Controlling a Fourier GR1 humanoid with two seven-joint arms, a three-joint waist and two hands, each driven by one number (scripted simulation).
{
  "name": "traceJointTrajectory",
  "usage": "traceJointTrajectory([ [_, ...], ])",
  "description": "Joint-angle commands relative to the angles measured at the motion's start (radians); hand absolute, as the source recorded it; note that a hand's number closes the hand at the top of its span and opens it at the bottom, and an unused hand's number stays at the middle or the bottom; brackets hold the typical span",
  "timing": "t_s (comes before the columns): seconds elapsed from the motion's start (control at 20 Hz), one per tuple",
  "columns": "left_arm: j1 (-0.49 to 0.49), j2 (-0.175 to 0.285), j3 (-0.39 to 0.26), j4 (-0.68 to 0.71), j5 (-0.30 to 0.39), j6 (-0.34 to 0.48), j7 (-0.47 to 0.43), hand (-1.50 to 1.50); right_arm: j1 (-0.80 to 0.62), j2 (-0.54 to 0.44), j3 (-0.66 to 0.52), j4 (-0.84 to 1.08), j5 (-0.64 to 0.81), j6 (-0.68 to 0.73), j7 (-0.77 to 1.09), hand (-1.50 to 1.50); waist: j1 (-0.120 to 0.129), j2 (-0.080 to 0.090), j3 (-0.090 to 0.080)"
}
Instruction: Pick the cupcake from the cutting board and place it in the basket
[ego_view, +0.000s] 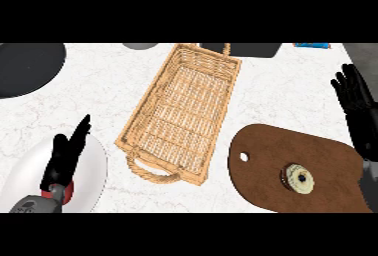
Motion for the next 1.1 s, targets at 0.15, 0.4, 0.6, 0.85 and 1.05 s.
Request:
traceJointTrajectory([
  [0.15, -0.034, 0.002, 0.097, -0.095, 0.028, 0.063, -0.041, 0.0, 0.175, -0.056, -0.126, -0.005, 0.109, -0.214, 0.067, 1.5, -0.064, -0.025, 0.031],
  [0.4, -0.077, -0.011, 0.128, -0.127, 0.04, 0.068, -0.066, 0.0, 0.252, 0.13, -0.074, -0.198, 0.246, -0.438, -0.123, 1.5, -0.05, -0.019, 0.031],
  [0.6, -0.091, -0.008, 0.11, -0.158, 0.035, 0.065, -0.025, 0.0, 0.263, 0.149, -0.076, -0.116, 0.468, -0.717, 0.069, -1.5, -0.035, -0.013, 0.027],
  [0.85, -0.103, 0.005, 0.125, -0.17, 0.046, 0.061, 0.015, 0.0, 0.303, 0.085, -0.102, -0.112, 0.706, -0.833, 0.365, -1.5, -0.03, -0.01, 0.023],
  [1.05, -0.094, 0.004, 0.129, -0.169, 0.042, 0.06, -0.006, 0.0, 0.424, -0.014, -0.066, -0.201, 0.741, -0.599, 0.599, -1.5, -0.047, -0.013, 0.017],
])
